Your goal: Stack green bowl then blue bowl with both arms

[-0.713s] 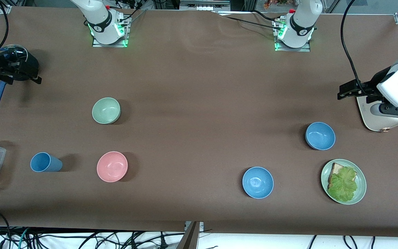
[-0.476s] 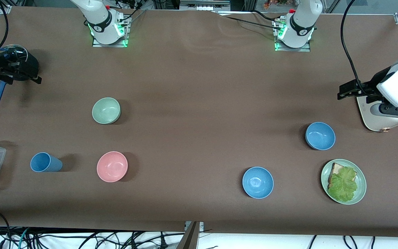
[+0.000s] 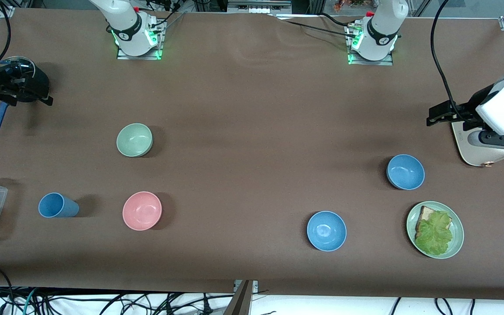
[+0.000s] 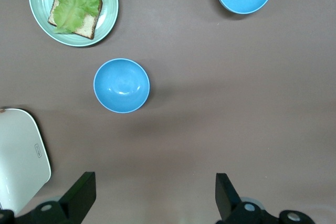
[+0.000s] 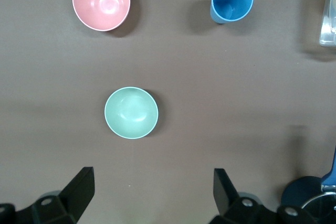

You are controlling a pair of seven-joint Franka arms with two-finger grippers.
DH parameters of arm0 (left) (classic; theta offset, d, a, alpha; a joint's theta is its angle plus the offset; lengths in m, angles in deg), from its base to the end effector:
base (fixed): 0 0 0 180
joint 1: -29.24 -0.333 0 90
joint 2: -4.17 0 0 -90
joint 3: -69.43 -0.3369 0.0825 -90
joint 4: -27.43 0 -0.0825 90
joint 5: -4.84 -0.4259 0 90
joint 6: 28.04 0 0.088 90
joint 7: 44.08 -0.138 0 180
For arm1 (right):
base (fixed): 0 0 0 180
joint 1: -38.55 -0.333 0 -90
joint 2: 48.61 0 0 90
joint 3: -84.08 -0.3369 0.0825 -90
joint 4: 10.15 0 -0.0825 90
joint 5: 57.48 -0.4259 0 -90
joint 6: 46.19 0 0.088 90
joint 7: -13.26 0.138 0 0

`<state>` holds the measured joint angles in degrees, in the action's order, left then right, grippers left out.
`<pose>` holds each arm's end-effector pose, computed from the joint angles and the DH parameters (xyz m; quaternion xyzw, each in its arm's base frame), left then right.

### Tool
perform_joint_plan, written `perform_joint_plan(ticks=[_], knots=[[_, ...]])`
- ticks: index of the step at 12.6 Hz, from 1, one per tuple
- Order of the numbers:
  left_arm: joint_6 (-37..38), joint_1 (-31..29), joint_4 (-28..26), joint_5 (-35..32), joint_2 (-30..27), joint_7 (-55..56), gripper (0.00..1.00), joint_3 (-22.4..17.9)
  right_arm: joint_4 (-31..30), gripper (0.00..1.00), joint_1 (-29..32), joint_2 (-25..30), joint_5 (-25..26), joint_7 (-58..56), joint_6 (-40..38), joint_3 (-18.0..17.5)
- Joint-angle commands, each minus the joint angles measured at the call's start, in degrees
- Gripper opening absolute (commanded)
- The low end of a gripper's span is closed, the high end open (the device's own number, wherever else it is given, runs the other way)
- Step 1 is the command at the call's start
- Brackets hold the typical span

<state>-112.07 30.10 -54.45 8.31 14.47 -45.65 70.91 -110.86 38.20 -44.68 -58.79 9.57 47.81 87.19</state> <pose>0.6368 -0.0335 0.5672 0.9963 -0.0350 -0.0712 0.0321 0.5725 -0.0254 0.5643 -0.9996 -0.0071 0.0235 0.0146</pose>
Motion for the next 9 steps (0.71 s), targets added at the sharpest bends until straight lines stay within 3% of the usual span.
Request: perform_joint_plan(ticks=[1,9], knots=[[0.79,0.46,0.93,-0.92,0.33,-0.63,1.00,-0.16,-0.11,1.00,1.13,-0.15,0.17,0.87,-2.06,-1.00],[0.79,0.28,0.93,-0.83,0.33,-0.54,1.00,-0.16,0.59,1.00,0.96,-3.24,0.60,0.70,-1.54,-1.00]])
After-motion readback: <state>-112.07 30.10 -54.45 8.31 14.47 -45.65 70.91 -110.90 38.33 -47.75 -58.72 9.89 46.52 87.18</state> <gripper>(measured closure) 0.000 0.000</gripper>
